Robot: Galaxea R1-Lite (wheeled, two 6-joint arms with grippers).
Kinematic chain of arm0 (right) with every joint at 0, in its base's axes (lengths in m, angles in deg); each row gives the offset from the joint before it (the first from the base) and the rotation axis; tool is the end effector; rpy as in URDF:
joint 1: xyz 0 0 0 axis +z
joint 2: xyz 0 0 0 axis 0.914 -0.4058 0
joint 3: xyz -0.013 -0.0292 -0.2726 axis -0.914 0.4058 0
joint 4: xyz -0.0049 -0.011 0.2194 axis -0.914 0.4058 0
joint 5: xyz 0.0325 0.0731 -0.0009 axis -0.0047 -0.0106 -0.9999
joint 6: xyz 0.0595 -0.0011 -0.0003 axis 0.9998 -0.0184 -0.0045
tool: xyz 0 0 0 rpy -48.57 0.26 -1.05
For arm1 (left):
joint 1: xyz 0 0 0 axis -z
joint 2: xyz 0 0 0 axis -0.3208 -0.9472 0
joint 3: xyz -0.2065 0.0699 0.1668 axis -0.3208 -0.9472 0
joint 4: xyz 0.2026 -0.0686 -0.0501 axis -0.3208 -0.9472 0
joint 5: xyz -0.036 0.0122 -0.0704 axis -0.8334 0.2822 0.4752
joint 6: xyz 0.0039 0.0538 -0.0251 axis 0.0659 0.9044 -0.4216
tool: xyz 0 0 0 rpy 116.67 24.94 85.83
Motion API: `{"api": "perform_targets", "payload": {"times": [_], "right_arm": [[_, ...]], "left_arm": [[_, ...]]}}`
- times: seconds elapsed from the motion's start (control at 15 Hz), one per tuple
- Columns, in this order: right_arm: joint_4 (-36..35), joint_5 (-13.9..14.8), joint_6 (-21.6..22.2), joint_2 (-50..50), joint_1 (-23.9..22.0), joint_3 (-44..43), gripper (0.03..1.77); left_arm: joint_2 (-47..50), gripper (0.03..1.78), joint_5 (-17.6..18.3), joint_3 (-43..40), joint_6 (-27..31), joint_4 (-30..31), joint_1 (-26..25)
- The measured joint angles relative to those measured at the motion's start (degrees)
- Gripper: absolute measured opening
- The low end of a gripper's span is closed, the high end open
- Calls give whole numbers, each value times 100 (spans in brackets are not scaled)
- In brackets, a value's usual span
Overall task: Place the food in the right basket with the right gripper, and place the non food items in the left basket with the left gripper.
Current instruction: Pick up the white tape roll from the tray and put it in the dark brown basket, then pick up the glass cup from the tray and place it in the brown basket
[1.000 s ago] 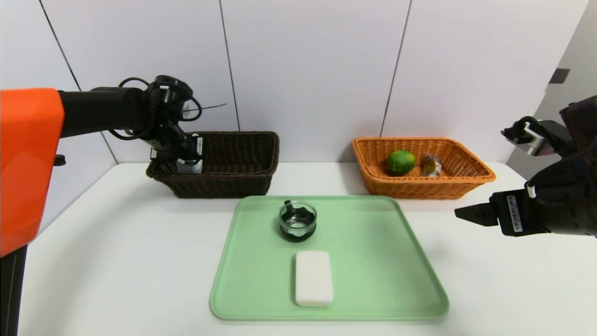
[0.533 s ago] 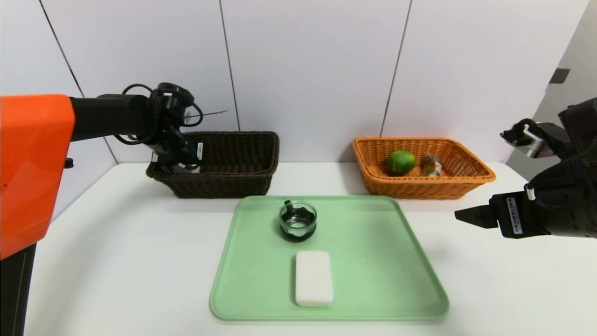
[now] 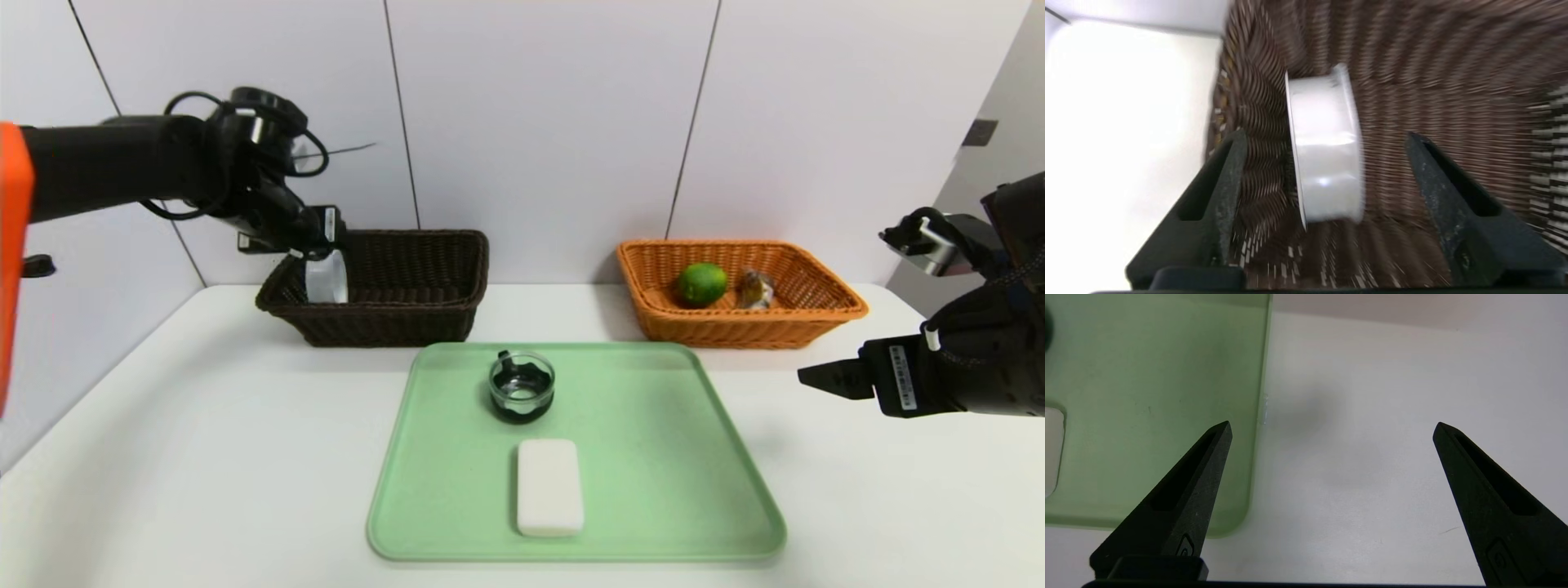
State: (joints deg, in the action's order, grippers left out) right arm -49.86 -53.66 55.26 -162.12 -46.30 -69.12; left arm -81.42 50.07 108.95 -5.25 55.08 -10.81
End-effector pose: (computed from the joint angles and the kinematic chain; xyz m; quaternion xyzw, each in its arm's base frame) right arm 0.2550 0.0769 0.1743 -0.0474 0.3600 0.0282 0.9313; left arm 0.4548 -0.0514 0.2140 -0.0334 0.2990 0.0550 0.9521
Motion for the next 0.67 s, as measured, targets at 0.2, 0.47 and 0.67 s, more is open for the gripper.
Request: {"api": "perform_targets", "payload": {"times": [0.2, 0.47, 0.67], "right_arm": [[-1, 20, -13, 20, 27, 79, 170], [-6, 41, -15, 49, 63, 143, 170], [-4, 63, -13, 116, 68, 160, 170]], "left_arm": [[1003, 149, -52, -2, -118, -584, 483], [1852, 158, -46, -9, -1451, -2170, 1936], [1987, 162, -22, -16, -2531, -2826, 2834]]}}
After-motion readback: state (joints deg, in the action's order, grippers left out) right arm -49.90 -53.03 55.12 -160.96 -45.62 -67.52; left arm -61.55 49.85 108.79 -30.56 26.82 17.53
